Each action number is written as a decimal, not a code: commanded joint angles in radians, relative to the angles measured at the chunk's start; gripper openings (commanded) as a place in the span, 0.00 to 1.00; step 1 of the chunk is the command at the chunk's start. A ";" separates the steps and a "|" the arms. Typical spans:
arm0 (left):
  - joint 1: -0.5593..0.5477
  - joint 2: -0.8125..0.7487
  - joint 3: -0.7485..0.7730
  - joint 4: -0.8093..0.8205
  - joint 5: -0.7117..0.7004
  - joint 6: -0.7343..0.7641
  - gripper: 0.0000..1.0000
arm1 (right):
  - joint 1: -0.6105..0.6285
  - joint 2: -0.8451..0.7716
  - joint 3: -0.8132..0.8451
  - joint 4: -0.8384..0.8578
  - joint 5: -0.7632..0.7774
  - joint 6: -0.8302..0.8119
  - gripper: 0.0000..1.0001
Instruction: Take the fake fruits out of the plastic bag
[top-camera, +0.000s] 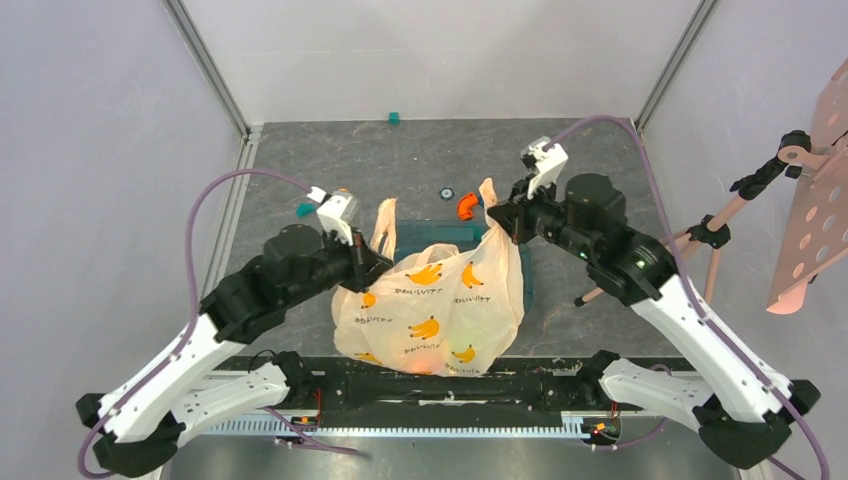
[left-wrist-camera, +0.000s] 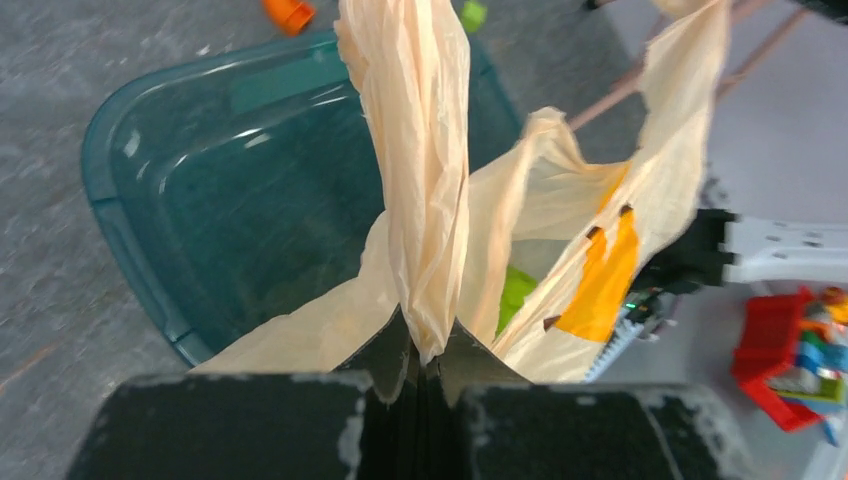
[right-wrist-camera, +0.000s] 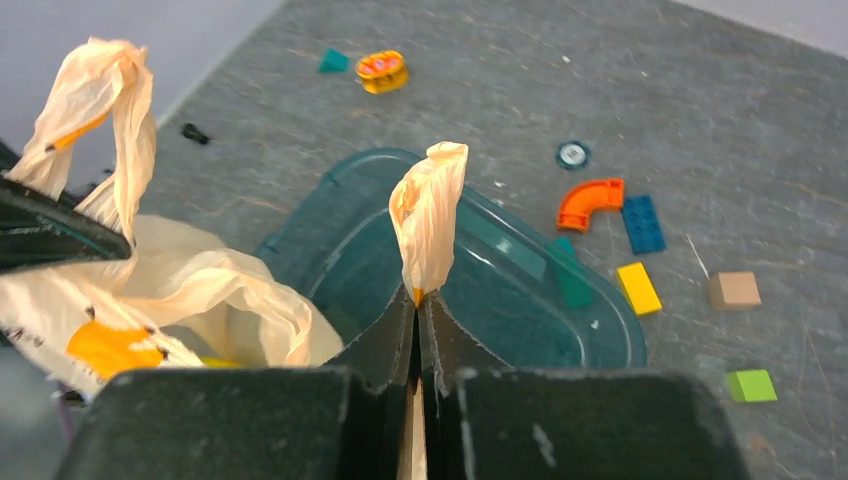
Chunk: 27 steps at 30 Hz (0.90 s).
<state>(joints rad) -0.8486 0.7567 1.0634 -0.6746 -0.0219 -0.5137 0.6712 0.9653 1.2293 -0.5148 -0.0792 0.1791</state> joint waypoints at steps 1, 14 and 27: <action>0.006 0.068 -0.068 0.106 -0.132 -0.002 0.02 | -0.005 0.057 -0.048 0.133 0.148 -0.069 0.00; 0.008 0.331 -0.329 0.624 -0.290 -0.040 0.02 | -0.048 0.191 -0.182 0.303 0.178 -0.093 0.00; 0.006 0.329 -0.489 0.637 -0.185 -0.139 0.02 | -0.049 0.301 -0.508 0.455 0.050 0.046 0.00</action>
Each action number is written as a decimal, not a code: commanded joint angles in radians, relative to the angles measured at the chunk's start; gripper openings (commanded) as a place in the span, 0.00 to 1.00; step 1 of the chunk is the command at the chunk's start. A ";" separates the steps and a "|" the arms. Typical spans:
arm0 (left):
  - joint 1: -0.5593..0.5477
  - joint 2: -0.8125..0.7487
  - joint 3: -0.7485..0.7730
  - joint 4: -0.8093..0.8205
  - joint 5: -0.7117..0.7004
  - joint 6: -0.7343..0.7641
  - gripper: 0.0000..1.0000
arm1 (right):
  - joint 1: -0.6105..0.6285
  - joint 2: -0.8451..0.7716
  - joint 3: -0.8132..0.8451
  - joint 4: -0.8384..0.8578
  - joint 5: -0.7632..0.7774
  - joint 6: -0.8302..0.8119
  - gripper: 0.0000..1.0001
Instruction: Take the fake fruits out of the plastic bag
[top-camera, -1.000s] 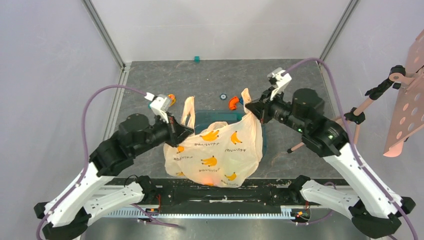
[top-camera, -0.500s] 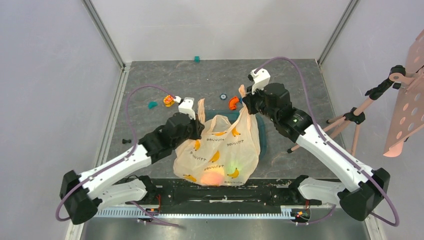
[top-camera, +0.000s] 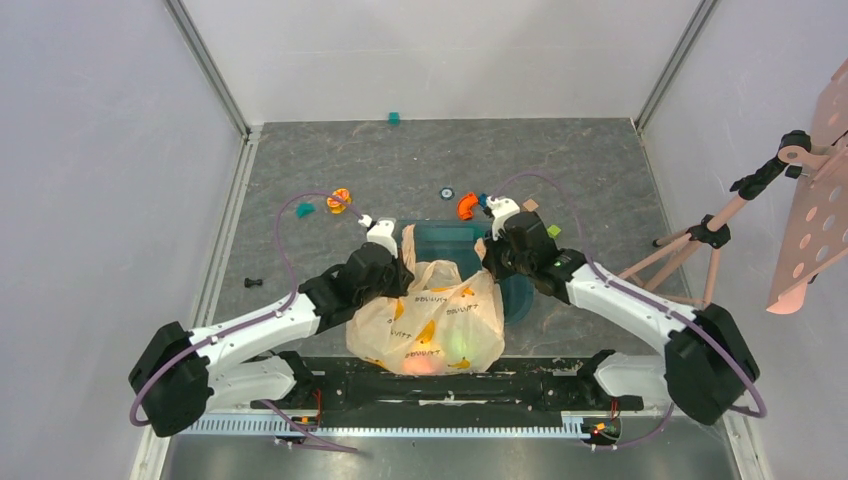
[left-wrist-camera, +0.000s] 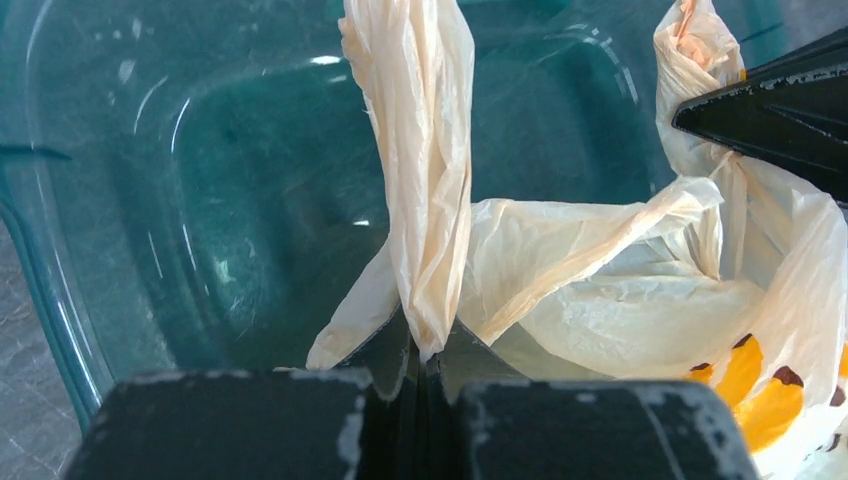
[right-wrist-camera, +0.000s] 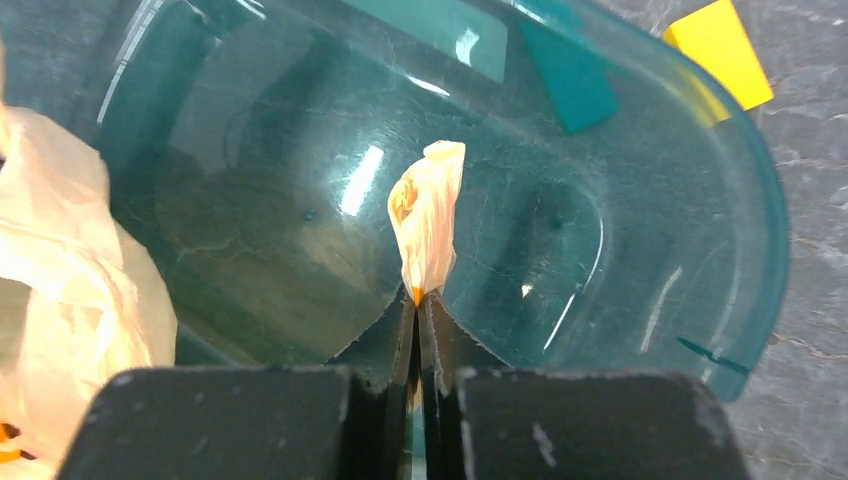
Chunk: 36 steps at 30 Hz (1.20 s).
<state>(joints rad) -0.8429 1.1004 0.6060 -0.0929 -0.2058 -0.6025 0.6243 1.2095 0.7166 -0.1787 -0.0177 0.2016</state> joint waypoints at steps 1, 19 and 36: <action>0.001 -0.013 -0.032 0.053 -0.003 -0.052 0.02 | -0.002 0.086 0.016 0.127 0.001 0.016 0.00; -0.106 -0.379 -0.167 -0.115 0.183 -0.201 0.02 | 0.000 0.318 0.093 0.245 -0.102 -0.068 0.00; -0.206 -0.056 -0.279 0.195 0.065 -0.256 0.02 | -0.002 0.478 0.228 0.274 -0.007 -0.192 0.00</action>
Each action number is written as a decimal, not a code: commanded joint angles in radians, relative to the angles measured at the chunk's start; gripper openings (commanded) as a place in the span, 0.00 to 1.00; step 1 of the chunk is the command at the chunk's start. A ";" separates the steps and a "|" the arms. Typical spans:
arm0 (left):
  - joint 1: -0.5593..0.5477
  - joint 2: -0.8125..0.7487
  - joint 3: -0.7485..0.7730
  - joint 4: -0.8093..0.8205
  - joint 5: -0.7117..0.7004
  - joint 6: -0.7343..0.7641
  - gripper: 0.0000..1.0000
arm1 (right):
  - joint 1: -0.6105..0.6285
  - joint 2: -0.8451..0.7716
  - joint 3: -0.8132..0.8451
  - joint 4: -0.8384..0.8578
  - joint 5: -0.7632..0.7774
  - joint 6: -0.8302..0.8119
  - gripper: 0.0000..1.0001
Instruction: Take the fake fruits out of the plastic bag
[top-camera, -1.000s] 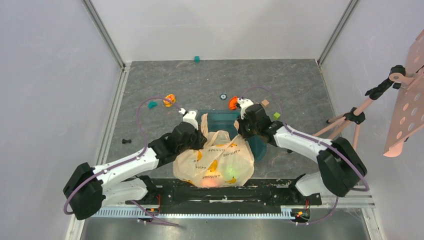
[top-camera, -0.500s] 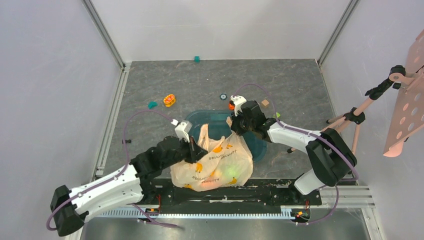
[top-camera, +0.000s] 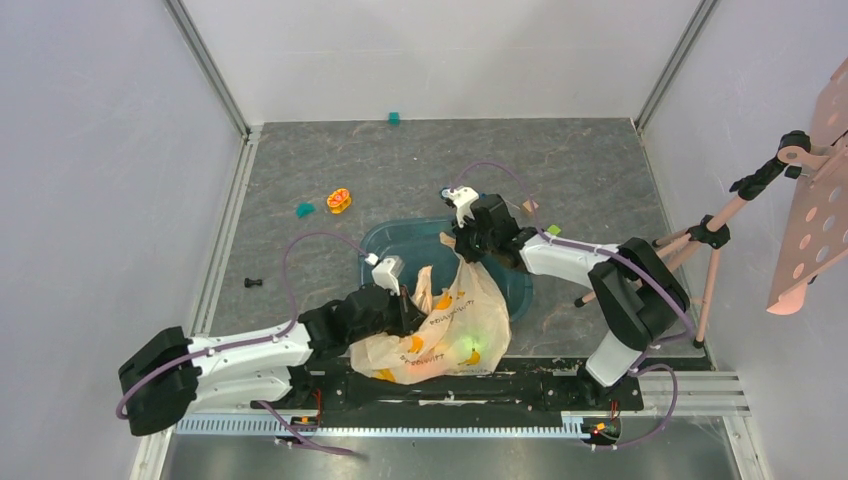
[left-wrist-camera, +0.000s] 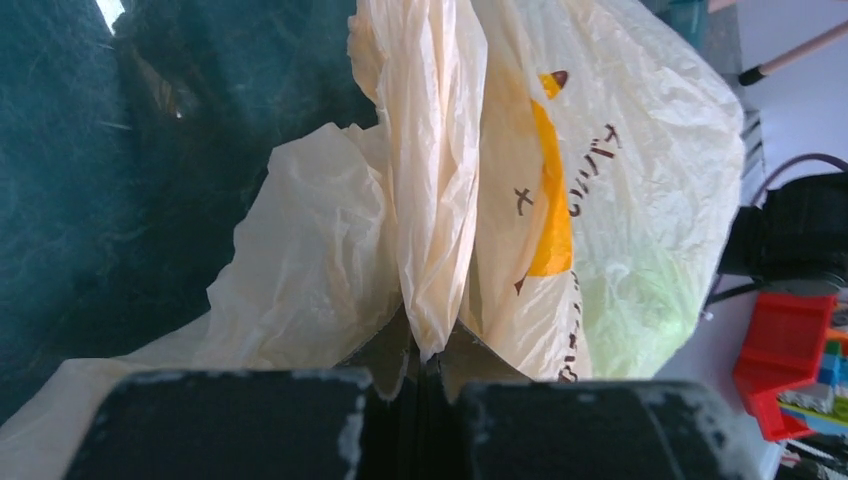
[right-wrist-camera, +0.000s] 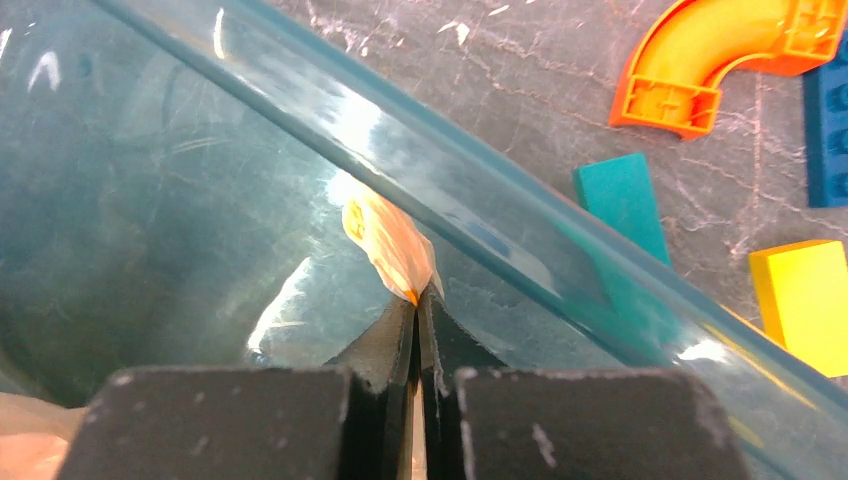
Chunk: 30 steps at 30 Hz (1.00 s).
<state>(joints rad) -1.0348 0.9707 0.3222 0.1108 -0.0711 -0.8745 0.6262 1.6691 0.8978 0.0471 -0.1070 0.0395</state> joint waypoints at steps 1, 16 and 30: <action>-0.013 0.095 0.021 -0.006 -0.093 0.028 0.02 | -0.006 0.022 0.051 0.049 0.112 -0.030 0.00; -0.010 0.153 0.392 -0.197 -0.197 0.251 0.02 | -0.134 0.197 0.247 0.039 0.164 -0.013 0.00; -0.009 0.139 0.411 -0.230 -0.214 0.291 0.02 | -0.288 0.499 0.632 -0.124 0.242 0.031 0.00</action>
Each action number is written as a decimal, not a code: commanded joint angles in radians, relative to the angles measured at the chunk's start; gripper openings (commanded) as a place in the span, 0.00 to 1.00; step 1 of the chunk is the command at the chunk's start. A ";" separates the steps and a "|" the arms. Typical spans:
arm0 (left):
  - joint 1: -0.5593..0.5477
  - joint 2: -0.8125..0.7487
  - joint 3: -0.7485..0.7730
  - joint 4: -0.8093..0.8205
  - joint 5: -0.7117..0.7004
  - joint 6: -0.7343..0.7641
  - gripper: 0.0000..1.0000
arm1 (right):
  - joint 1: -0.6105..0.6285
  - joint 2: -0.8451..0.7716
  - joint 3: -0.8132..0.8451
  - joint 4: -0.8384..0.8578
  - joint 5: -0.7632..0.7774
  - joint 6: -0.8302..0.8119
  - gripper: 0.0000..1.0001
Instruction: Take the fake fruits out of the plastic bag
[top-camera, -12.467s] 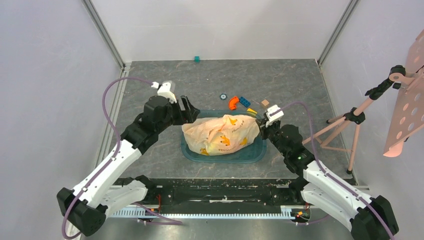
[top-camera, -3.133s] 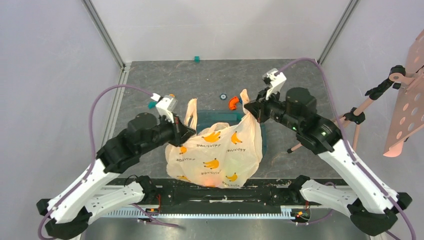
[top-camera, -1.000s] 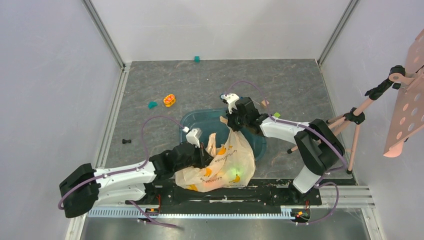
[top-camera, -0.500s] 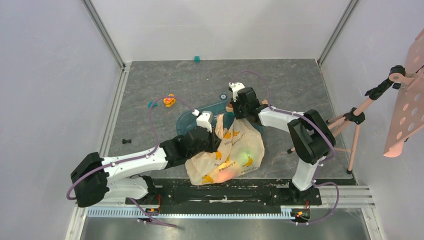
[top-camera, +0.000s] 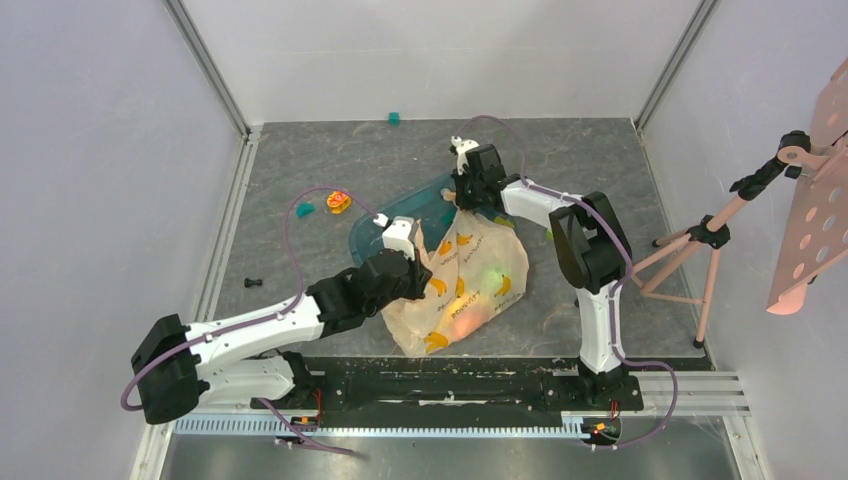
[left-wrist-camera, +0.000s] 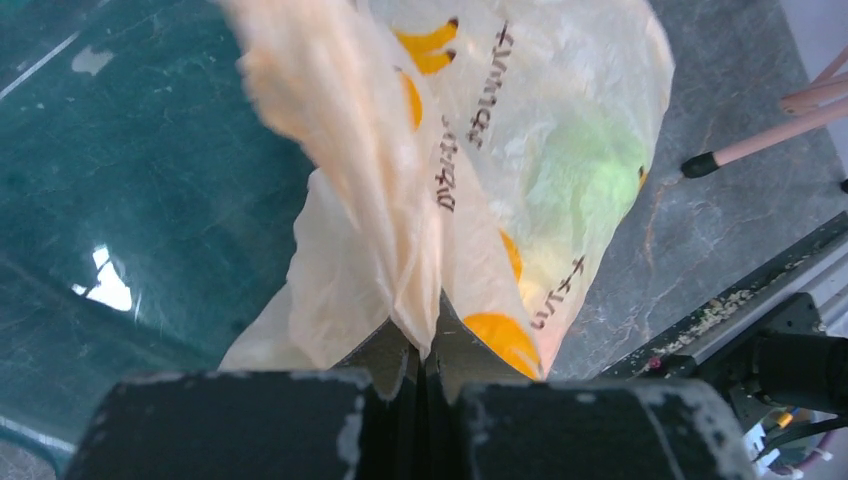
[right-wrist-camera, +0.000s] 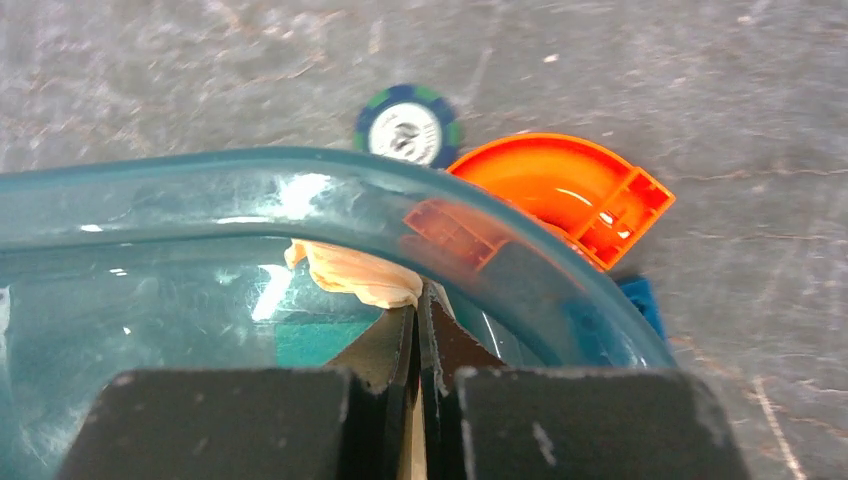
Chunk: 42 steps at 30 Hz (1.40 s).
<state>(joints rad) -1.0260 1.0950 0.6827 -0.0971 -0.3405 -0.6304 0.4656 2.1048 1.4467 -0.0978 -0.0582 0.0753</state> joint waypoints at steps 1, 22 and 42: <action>-0.019 0.023 0.059 -0.023 0.058 0.052 0.02 | -0.148 0.069 0.087 0.015 0.205 0.008 0.00; -0.019 0.104 0.059 0.029 0.146 0.042 0.02 | -0.422 -0.448 -0.654 0.170 0.335 0.298 0.00; -0.018 0.257 -0.150 0.147 0.103 -0.121 0.02 | 0.042 -0.809 -1.043 0.314 0.242 0.436 0.00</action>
<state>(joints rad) -1.0412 1.3418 0.5484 0.0166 -0.1818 -0.6865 0.4782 1.2575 0.4202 0.1299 0.2138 0.4709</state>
